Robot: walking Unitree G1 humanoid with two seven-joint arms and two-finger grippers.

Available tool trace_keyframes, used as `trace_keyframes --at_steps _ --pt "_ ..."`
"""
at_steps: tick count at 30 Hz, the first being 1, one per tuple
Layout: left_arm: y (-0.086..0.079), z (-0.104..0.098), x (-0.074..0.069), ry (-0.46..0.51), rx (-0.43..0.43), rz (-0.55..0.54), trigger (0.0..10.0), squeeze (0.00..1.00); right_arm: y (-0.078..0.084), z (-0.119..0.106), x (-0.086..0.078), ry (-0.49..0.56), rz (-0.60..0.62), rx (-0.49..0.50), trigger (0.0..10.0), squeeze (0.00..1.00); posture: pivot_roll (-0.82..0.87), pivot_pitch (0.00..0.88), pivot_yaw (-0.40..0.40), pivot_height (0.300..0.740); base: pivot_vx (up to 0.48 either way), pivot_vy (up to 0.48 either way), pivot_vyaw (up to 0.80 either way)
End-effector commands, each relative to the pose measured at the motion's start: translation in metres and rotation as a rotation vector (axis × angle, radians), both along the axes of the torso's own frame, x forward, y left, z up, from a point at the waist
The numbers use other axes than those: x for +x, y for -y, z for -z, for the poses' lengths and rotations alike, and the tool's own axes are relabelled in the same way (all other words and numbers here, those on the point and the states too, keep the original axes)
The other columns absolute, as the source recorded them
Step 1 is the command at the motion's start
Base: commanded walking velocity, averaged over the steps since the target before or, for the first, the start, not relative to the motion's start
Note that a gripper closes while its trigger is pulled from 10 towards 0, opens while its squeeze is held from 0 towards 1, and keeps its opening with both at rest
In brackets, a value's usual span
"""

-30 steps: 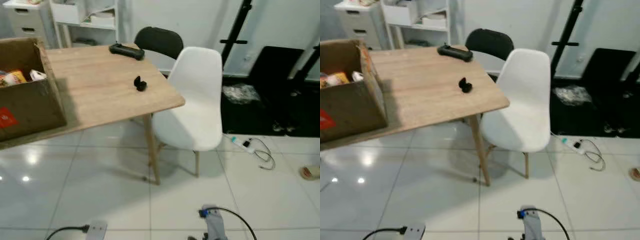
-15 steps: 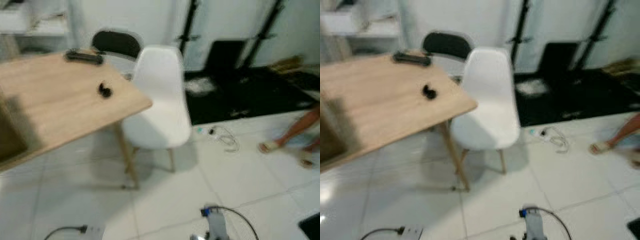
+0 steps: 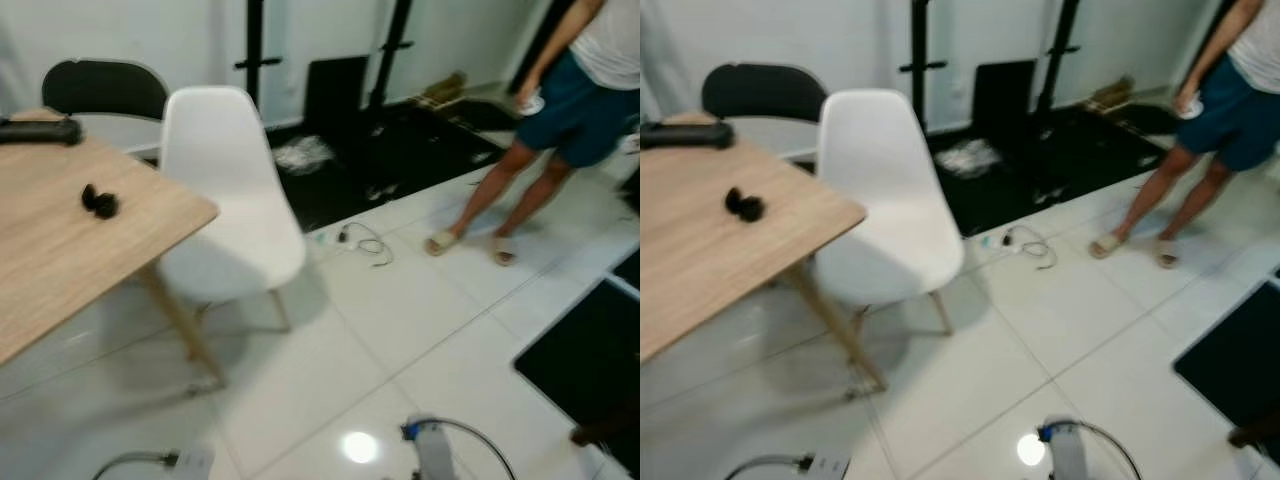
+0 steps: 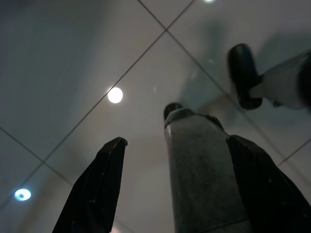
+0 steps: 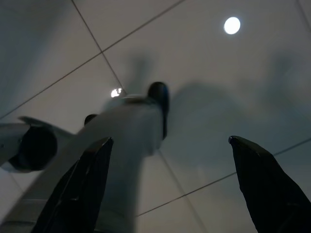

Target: Picking trash to rubbish bin

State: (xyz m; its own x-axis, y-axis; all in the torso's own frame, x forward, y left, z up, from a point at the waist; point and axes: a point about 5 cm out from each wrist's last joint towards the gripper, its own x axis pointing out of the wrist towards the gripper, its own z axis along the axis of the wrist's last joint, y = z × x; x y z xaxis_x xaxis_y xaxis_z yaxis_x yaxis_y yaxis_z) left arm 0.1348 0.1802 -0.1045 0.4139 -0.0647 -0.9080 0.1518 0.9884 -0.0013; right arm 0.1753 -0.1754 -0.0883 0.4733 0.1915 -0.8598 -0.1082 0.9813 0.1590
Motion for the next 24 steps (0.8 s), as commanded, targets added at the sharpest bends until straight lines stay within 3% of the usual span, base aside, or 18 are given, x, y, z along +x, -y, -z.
trace_keyframes --at_steps 1,24 --pt "0.0027 0.0046 -0.0126 -0.051 -0.006 0.007 10.0 0.0 0.0057 0.0003 -0.0016 -0.009 0.01 -0.016 10.0 0.0 0.06 0.062 -0.05 0.74 0.0 0.0 -0.79" --pt "0.0074 0.0054 -0.014 -0.049 -0.016 -0.002 10.0 0.0 0.0073 0.0005 -0.0023 -0.013 0.008 -0.025 10.0 0.0 0.06 0.071 -0.058 0.74 0.0 0.0 -0.79"
